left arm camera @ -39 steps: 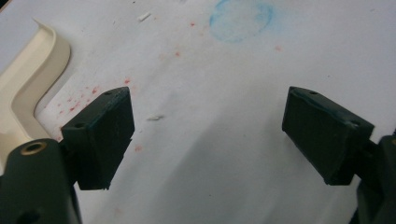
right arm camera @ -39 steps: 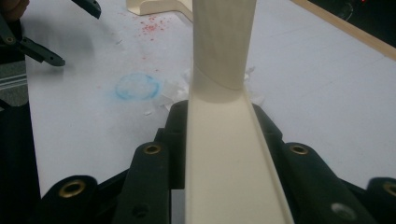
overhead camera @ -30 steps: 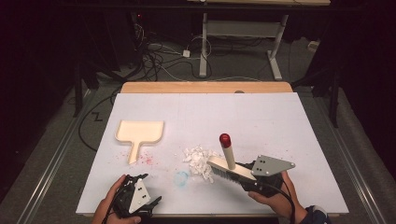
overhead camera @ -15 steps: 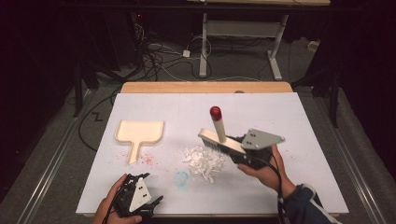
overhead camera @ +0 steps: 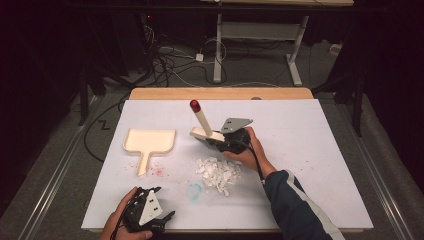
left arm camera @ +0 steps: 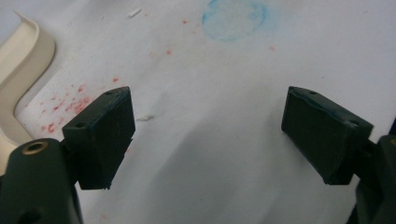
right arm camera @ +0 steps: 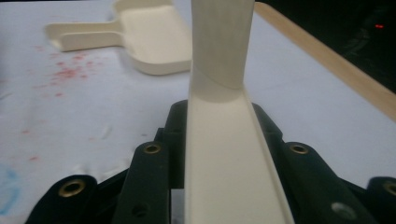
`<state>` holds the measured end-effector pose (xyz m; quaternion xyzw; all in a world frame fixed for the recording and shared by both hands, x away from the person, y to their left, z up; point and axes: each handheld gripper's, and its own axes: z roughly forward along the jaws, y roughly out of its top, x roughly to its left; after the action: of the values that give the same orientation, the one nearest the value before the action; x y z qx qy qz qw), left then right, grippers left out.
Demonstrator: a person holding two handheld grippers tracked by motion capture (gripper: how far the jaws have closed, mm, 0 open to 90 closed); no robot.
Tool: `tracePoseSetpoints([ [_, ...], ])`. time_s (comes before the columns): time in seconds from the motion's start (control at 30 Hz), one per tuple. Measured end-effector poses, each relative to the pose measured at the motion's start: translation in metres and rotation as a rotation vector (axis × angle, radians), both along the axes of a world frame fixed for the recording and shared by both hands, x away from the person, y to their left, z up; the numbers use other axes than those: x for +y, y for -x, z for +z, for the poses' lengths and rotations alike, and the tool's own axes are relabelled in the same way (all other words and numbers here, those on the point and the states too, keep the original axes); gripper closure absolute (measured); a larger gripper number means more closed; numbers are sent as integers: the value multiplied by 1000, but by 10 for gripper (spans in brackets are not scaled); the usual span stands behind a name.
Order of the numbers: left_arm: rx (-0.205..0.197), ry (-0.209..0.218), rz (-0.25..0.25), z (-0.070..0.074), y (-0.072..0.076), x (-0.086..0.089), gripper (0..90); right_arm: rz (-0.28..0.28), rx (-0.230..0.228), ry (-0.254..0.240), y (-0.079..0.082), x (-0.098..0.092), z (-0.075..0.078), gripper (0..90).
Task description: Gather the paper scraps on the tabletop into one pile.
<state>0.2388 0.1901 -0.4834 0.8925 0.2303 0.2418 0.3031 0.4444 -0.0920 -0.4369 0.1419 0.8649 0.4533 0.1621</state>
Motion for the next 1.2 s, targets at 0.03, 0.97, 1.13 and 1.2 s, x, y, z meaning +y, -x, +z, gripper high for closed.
tracePoseSetpoints([
  [0.03,0,-3,-3,0,1,0,163,30,7,7,2,3,-1,677],
  [0.97,-10,10,-3,4,-1,-1,168,-21,-92,-78,50,-65,41,678],
  [1.13,-16,6,-4,5,1,-3,168,-186,-175,-15,66,-83,38,676],
  [1.2,-19,4,-7,6,1,-3,168,-260,-174,-6,68,-92,32,677],
])
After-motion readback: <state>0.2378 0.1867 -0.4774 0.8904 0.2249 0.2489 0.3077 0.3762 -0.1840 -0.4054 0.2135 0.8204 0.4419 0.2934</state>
